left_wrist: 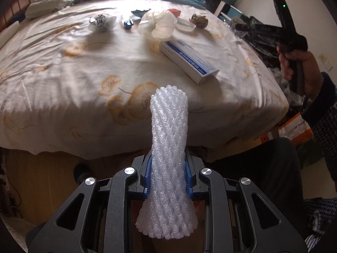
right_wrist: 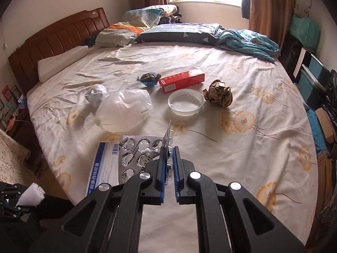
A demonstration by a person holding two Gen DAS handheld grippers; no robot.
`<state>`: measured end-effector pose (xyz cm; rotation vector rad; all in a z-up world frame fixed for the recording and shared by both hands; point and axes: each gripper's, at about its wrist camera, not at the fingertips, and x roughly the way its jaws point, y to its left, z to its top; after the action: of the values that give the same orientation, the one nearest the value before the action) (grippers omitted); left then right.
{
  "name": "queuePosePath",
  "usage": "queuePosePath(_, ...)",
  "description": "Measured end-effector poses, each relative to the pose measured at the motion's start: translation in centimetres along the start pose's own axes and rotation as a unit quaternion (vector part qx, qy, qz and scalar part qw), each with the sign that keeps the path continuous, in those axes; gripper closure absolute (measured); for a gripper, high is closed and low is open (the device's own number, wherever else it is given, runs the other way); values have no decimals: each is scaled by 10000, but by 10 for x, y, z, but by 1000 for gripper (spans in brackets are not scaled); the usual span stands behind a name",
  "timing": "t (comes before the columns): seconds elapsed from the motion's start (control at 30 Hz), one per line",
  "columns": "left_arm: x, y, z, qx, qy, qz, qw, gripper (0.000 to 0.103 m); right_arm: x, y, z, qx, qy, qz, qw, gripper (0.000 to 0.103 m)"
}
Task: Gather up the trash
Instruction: 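Carry the foam sleeve and blister pack over the red bin while both tools open to drop them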
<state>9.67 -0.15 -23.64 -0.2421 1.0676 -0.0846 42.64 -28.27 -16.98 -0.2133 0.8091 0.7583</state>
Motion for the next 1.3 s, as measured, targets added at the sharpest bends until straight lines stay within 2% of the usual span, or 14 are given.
queuePosePath(0.17, 26, 1, -40, -139, 576, -110, 9982, 78, -56, 69, -45, -425, 89, 526, 9977, 96)
queuePosePath(0.3, 61, 10, -68, -405, 1162, -351, 9918, 78, -61, 112, -93, -614, 535, 812, 9934, 96)
queuePosePath(0.43, 101, 25, -89, -722, 1611, -363, 9836, 78, -35, 135, -145, -682, 1237, 941, 9855, 96)
queuePosePath(0.57, 134, 31, -102, -838, 1963, -408, 9761, 78, 5, 146, -192, -728, 2039, 1017, 9710, 96)
queuePosePath(0.67, 157, 36, -107, -917, 2227, -443, 9695, 78, 32, 156, -219, -962, 2450, 934, 9602, 96)
queuePosePath(0.97, 207, 46, -127, -965, 2732, -403, 9562, 78, 108, 173, -265, -1152, 3314, 800, 9330, 96)
queuePosePath(1.07, 211, 49, -128, -987, 2712, -377, 9567, 76, 122, 174, -276, -1272, 3525, 808, 9236, 96)
queuePosePath(1.1, 211, 51, -128, -1033, 2693, -406, 9566, 57, 125, 175, -278, -1283, 3568, 831, 9216, 96)
queuePosePath(1.13, 212, 53, -128, -1070, 2671, -415, 9568, 13, 128, 175, -280, -1276, 3620, 865, 9193, 95)
queuePosePath(1.17, 211, 56, -127, -1088, 2614, -395, 9583, 7, 132, 175, -283, -1258, 3685, 916, 9165, 81)
queuePosePath(1.2, 211, 57, -126, -1058, 2588, -348, 9595, 5, 135, 172, -284, -1244, 3725, 986, 9144, 60)
queuePosePath(1.23, 211, 57, -125, -992, 2573, -295, 9608, 6, 136, 172, -284, -1257, 3688, 998, 9155, 4)
queuePosePath(1.3, 207, 54, -123, -851, 2545, -162, 9632, 6, 134, 170, -286, -1282, 3580, 949, 9200, 4)
